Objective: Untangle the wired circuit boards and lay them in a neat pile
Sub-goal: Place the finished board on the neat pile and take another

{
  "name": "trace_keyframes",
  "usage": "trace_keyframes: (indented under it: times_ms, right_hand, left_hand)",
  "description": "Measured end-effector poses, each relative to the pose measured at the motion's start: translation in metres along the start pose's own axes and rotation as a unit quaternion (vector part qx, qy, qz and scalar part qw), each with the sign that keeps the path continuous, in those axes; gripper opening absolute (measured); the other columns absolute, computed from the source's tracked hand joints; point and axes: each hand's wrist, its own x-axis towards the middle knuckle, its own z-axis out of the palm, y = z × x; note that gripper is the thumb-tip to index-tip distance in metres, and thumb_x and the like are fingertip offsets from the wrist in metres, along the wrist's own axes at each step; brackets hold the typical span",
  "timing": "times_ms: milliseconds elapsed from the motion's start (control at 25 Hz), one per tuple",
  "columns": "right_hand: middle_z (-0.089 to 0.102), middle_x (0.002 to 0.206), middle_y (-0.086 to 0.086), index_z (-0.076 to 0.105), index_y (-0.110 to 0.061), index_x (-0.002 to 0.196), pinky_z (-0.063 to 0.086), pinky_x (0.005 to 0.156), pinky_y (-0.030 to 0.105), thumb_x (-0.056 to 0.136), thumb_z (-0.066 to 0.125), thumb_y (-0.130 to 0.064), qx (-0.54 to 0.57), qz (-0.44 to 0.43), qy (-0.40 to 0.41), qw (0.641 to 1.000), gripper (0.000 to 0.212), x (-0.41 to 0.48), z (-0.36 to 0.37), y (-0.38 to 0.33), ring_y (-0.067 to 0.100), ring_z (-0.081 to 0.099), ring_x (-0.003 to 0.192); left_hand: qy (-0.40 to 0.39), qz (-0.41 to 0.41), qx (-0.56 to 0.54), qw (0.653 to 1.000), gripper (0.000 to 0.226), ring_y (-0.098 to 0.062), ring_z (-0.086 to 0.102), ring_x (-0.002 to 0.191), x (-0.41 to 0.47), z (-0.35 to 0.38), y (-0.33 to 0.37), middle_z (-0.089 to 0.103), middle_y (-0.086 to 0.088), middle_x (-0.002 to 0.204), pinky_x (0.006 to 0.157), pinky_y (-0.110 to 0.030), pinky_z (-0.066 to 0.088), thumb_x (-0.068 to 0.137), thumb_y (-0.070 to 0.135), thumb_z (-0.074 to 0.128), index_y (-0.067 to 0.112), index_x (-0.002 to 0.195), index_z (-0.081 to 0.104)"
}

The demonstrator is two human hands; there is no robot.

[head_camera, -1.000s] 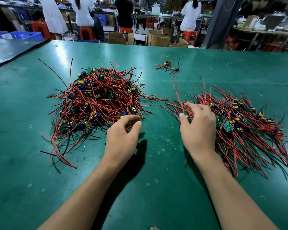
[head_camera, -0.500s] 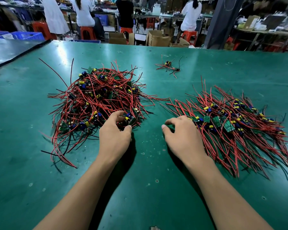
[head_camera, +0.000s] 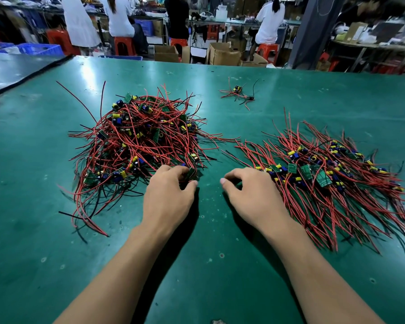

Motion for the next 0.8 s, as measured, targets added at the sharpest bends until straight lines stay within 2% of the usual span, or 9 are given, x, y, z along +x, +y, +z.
trace_keyframes:
  times_ms: [120, 280, 360, 440, 520, 640, 720, 800]
  right_hand:
    - [0.071, 0.102, 0.001, 0.075, -0.024, 0.102, 0.053, 0.086, 0.041, 0.094, 0.061, -0.043, 0.008, -0.038, -0.026, 0.999, 0.025, -0.001, 0.010, -0.003, 0.026, 0.065, 0.095]
    - [0.071, 0.101, -0.002, 0.075, -0.025, 0.101, 0.053, 0.087, 0.041, 0.092, 0.061, -0.045, 0.042, -0.032, -0.028, 0.998, 0.026, 0.000, 0.012, 0.000, 0.023, 0.066, 0.094]
    - [0.072, 0.101, -0.004, 0.076, -0.025, 0.100, 0.054, 0.087, 0.040, 0.091, 0.061, -0.045, 0.056, -0.028, -0.029, 0.998, 0.026, 0.001, 0.012, 0.001, 0.021, 0.066, 0.094]
    - [0.073, 0.101, -0.004, 0.076, -0.025, 0.101, 0.054, 0.087, 0.040, 0.092, 0.062, -0.044, 0.063, -0.027, -0.029, 0.997, 0.025, 0.001, 0.012, 0.001, 0.021, 0.066, 0.094]
    - [0.074, 0.099, -0.004, 0.076, -0.024, 0.102, 0.054, 0.087, 0.039, 0.092, 0.063, -0.041, 0.075, -0.025, -0.023, 0.997, 0.023, 0.001, 0.012, 0.002, 0.020, 0.067, 0.092]
    - [0.072, 0.091, -0.008, 0.072, -0.028, 0.116, 0.054, 0.077, 0.029, 0.091, 0.068, -0.036, 0.139, -0.006, -0.020, 0.990, 0.027, 0.002, 0.011, -0.001, 0.008, 0.064, 0.071]
    - [0.068, 0.084, -0.011, 0.067, -0.027, 0.127, 0.047, 0.065, 0.018, 0.089, 0.073, -0.023, 0.225, 0.002, -0.047, 0.973, 0.038, 0.002, 0.012, -0.004, 0.001, 0.053, 0.056]
    - [0.067, 0.082, -0.012, 0.066, -0.024, 0.128, 0.046, 0.066, 0.016, 0.087, 0.073, -0.011, 0.279, -0.003, -0.080, 0.957, 0.043, 0.003, 0.011, -0.007, 0.003, 0.051, 0.059]
  left_hand:
    - [0.007, -0.003, -0.003, 1.000, 0.029, -0.019, 0.060, 0.095, 0.002, 0.001, -0.002, 0.064, 0.001, 0.099, 0.084, -0.025, 0.043, 0.084, 0.030, 0.071, 0.020, 0.111, 0.074]
    - [0.035, 0.005, -0.048, 0.998, 0.017, -0.011, 0.062, 0.092, 0.001, -0.001, -0.004, 0.069, 0.006, 0.097, 0.083, -0.020, 0.043, 0.084, 0.026, 0.072, 0.022, 0.100, 0.076]
    - [0.057, -0.002, -0.091, 0.994, 0.005, -0.003, 0.063, 0.080, 0.000, -0.002, -0.003, 0.069, 0.016, 0.086, 0.076, -0.013, 0.045, 0.086, 0.024, 0.070, 0.027, 0.089, 0.072]
    - [0.075, -0.002, -0.121, 0.990, 0.006, 0.002, 0.062, 0.074, -0.002, -0.001, -0.001, 0.066, 0.019, 0.077, 0.071, -0.015, 0.046, 0.089, 0.024, 0.067, 0.027, 0.084, 0.066]
    - [0.086, 0.025, -0.131, 0.987, 0.007, 0.005, 0.062, 0.076, -0.004, 0.000, 0.000, 0.066, 0.020, 0.076, 0.073, -0.017, 0.047, 0.090, 0.022, 0.066, 0.026, 0.085, 0.065]
    - [0.082, 0.098, -0.144, 0.981, 0.009, 0.002, 0.063, 0.076, -0.009, 0.002, 0.005, 0.068, 0.016, 0.081, 0.073, -0.022, 0.050, 0.089, 0.015, 0.067, 0.023, 0.092, 0.066]
    - [0.067, 0.141, -0.151, 0.976, 0.015, 0.000, 0.063, 0.072, -0.012, 0.004, 0.009, 0.068, 0.016, 0.082, 0.068, -0.023, 0.051, 0.087, 0.012, 0.067, 0.025, 0.094, 0.065]
    - [0.062, 0.155, -0.153, 0.974, 0.021, -0.002, 0.061, 0.067, -0.014, 0.004, 0.012, 0.067, 0.020, 0.082, 0.065, -0.021, 0.050, 0.085, 0.012, 0.067, 0.030, 0.095, 0.064]
